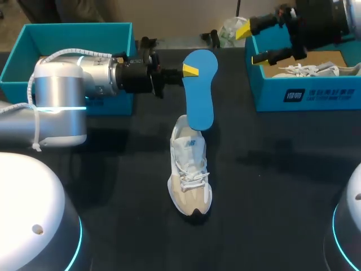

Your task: Take the shoe out of the shoebox, open the shoe tongue, remove and reinsert the insole, then place the shoe into the shoebox

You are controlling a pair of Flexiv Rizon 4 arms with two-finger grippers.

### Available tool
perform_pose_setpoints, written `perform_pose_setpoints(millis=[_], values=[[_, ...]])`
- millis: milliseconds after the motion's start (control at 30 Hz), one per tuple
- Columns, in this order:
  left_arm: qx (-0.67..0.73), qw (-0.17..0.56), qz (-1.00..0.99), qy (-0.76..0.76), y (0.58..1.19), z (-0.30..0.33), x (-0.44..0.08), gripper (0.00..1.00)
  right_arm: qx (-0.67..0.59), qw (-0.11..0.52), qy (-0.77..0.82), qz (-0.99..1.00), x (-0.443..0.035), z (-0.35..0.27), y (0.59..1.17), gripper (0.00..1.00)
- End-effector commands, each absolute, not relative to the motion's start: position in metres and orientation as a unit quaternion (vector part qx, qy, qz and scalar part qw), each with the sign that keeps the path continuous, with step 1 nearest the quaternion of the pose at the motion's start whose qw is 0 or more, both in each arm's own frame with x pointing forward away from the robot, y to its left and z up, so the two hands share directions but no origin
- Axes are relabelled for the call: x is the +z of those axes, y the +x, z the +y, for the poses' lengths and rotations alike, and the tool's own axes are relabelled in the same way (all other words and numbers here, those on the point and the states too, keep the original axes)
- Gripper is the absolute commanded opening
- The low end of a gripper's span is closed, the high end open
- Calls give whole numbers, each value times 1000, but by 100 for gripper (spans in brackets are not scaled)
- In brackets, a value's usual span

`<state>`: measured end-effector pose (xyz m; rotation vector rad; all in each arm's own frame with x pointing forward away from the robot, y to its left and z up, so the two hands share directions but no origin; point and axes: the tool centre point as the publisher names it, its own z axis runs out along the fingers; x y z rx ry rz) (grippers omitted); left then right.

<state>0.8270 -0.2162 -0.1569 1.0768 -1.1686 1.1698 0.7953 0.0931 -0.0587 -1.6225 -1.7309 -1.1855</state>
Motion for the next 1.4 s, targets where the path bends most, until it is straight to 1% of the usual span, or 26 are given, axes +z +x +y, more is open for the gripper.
perform_pose_setpoints(millis=[33, 333, 800, 1100, 1400], values=[[494, 552, -495, 455, 827, -216, -157, 0, -371, 170, -640, -652, -52, 105, 792, 100], [494, 552, -495, 455, 827, -216, -157, 0, -311, 90, -675, -663, -41, 119, 789, 100], [494, 552, -495, 455, 827, -216, -157, 0, -216, 13, -697, -684, -34, 137, 786, 100], [494, 552, -495, 455, 827, -216, -157, 0, -179, -19, -691, -700, -33, 151, 785, 100], [494, 552, -495, 455, 827, -216, -157, 0, -158, -31, -682, -713, -32, 155, 781, 100]])
